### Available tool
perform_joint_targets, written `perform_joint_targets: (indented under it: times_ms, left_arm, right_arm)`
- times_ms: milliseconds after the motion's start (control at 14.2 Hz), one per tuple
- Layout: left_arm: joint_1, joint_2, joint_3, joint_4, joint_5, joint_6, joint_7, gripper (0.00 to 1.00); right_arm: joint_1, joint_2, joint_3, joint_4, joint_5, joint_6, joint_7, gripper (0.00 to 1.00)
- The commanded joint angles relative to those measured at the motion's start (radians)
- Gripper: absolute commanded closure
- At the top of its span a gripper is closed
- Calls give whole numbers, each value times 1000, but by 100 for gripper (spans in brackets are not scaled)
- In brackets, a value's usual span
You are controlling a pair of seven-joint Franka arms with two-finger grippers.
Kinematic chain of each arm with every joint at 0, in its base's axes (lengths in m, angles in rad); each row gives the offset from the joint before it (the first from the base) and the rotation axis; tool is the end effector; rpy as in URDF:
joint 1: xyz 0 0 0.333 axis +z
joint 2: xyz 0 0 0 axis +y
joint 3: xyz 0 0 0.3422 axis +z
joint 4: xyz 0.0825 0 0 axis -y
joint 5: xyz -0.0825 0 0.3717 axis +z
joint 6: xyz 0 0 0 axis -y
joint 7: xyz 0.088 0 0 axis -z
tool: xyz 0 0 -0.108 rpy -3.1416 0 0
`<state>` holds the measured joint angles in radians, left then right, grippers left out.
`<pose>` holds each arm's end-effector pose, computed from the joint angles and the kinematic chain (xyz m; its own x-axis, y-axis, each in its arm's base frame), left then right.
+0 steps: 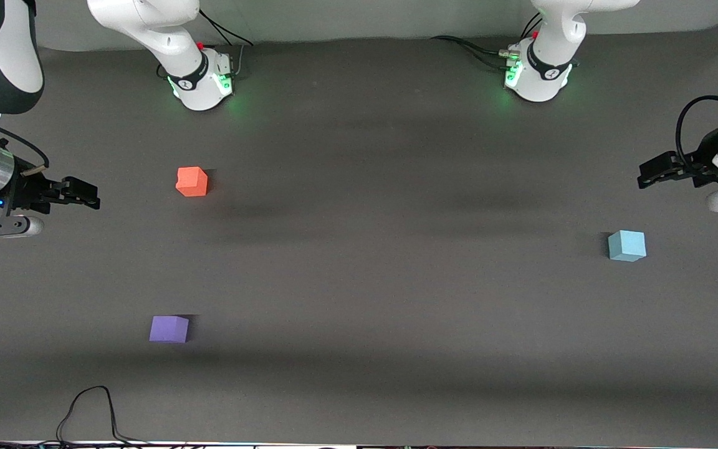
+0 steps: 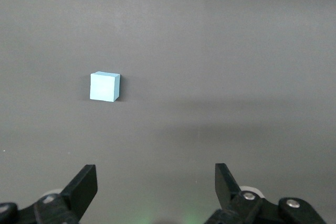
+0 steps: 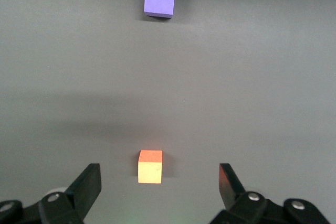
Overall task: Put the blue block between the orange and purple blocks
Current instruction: 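Move the left gripper toward the light blue cube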
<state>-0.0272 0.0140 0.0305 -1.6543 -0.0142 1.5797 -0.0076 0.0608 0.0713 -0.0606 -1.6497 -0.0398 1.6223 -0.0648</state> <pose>0.5433 0.0002 0.6046 0.9960 0.0110 -0.0886 0.0122 -0.9998 0.0130 0.5634 -0.0029 0.5784 0.9926 0.0667 -0.1011 0.0707 -0.9968 0.0372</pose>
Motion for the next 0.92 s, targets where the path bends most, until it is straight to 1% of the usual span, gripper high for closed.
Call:
perform_joint_targets:
  times_ms: [0,212,353,423,564,705,846]
  left_arm:
    - [-19,-19,11,-19,7,2,-18,0]
    - [-13,-19,14,-15,11,-1,-9,0]
    - [-5,-25,19,-21,48,-4,6,0]
    - [19,-28,23,-27,48,-4,65,0]
    - [100,-32,22,-47,48,6,174,0]
    - [177,-42,22,-65,49,22,282,0]
    - [243,-49,22,-94,49,54,362,0]
  right_arm:
    - [2,19,-11,82,-8,-70,-13,0]
    - [7,19,-2,87,-2,-71,-7,0]
    - [4,22,-4,87,41,-71,-15,0]
    - [2,22,-5,85,67,-78,-15,0]
    - [2,19,-11,94,110,-120,-15,0]
    - [5,21,-10,119,103,-122,-17,0]
    - [-4,21,-11,120,101,-122,-17,0]
